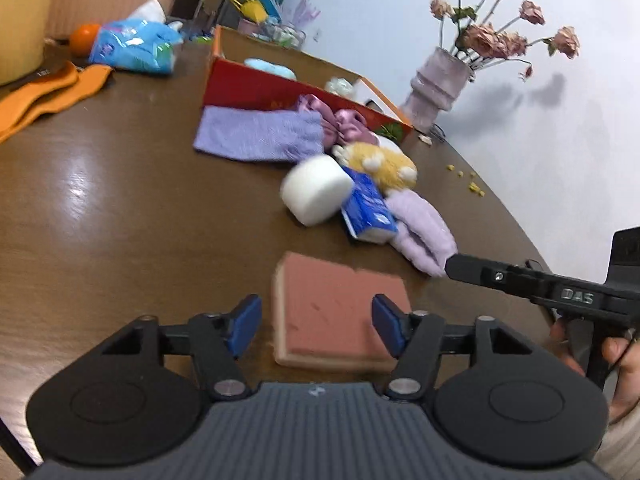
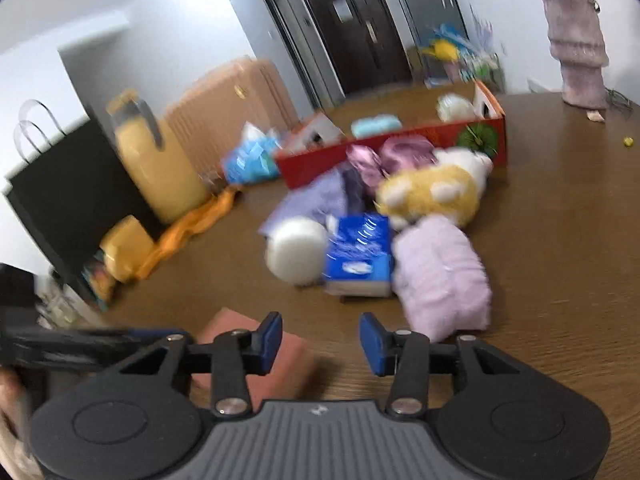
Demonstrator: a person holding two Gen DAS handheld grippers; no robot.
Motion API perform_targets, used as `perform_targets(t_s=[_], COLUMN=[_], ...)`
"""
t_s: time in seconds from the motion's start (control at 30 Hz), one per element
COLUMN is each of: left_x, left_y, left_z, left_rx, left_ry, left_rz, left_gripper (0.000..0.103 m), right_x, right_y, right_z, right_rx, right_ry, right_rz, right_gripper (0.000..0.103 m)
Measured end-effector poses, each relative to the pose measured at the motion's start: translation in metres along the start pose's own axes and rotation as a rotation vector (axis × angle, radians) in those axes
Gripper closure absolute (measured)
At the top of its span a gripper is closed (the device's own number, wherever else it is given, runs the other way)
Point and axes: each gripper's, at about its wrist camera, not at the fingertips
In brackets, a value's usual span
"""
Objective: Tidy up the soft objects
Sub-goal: 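Carry the pink sponge with the left tool into the cardboard box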
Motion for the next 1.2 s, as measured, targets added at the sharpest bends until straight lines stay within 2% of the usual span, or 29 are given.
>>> perform_targets(t_s=[0.07,0.13,0.3,0.4,0.53,0.6,0.63,0.67,0.8,1.03,1.13,1.2], left_x=[0.002,0.001,-0.001,0.003,-0.009,-0.016,-0.018,-0.02,-0.017,-0.003,0.004,0.007], left_y=[-0.002,-0.004,-0.012,-0.006,-0.002,-0.002,-0.001,-0.001,-0.004,-0.015,-0.026,-0.035], left_z=[0.006,0.009,0.015,0.009,0.004,0.006,0.007,0.008,0.01,0.004,-0.015,-0.04], left_rx=[0.0,0.019,-0.033,-0.023,-0.006,-0.001,0.004,0.005,-0.002,-0.017,-0.054,-0.083], left_ry=[-0.003,0.008,0.009,-0.027,-0.006,0.01,0.02,0.026,0.017,-0.024,-0.058,-0.097], left_rz=[0.007,0.013,0.056,-0.002,-0.012,0.011,0.017,0.014,0.014,0.046,0.052,0.06], left_gripper=[0.048,0.058,0.058,0.058,0.058,0.061,0.07,0.07,0.075,0.075,0.075,0.075], right_x=[0.006,0.004,-0.018,-0.023,-0.026,-0.029,-0.03,-0.03,-0.027,-0.005,0.005,0.01], right_y=[0.003,0.002,0.0,-0.003,-0.008,-0.009,-0.01,-0.01,-0.008,-0.003,-0.001,0.002], right_z=[0.011,0.021,0.042,0.046,0.043,0.041,0.041,0.042,0.042,0.036,0.021,0.0], right_rx=[-0.012,-0.047,-0.126,-0.153,-0.176,-0.179,-0.183,-0.189,-0.177,-0.156,-0.138,-0.104], right_ry=[-0.016,-0.005,0.027,0.016,-0.002,0.005,0.008,0.007,0.011,-0.03,-0.063,-0.107], right_rz=[-0.04,-0.051,-0.042,-0.029,-0.036,-0.035,-0.04,-0.051,-0.049,-0.056,-0.055,-0.048], right_gripper=[0.06,0.058,0.059,0.06,0.061,0.074,0.077,0.078,0.08,0.081,0.081,0.081])
Point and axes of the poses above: each gripper's, at about its wrist camera, not at the fingertips, and x roughly against the way its jaws point, y to its left, z to its underside, and after that the axes turned 2 degrees about y, right-handed
